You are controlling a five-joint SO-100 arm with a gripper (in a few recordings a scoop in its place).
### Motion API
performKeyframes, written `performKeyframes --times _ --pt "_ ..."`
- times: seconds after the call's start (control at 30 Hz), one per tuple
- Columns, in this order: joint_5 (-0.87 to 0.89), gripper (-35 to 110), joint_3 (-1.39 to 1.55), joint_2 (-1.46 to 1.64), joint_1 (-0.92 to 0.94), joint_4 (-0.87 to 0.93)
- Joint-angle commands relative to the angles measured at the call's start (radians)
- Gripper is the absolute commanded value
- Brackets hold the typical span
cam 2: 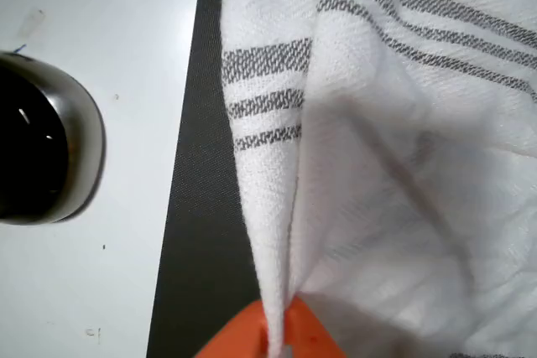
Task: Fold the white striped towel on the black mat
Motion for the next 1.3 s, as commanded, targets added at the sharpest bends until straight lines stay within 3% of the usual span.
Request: performKeyframes --times 0.0,1.27 --pt "-0.011 0 -0.043 0.101 -0.009 0.025" --pt "-0.184 0 -0.023 0.413 0.279 0.235"
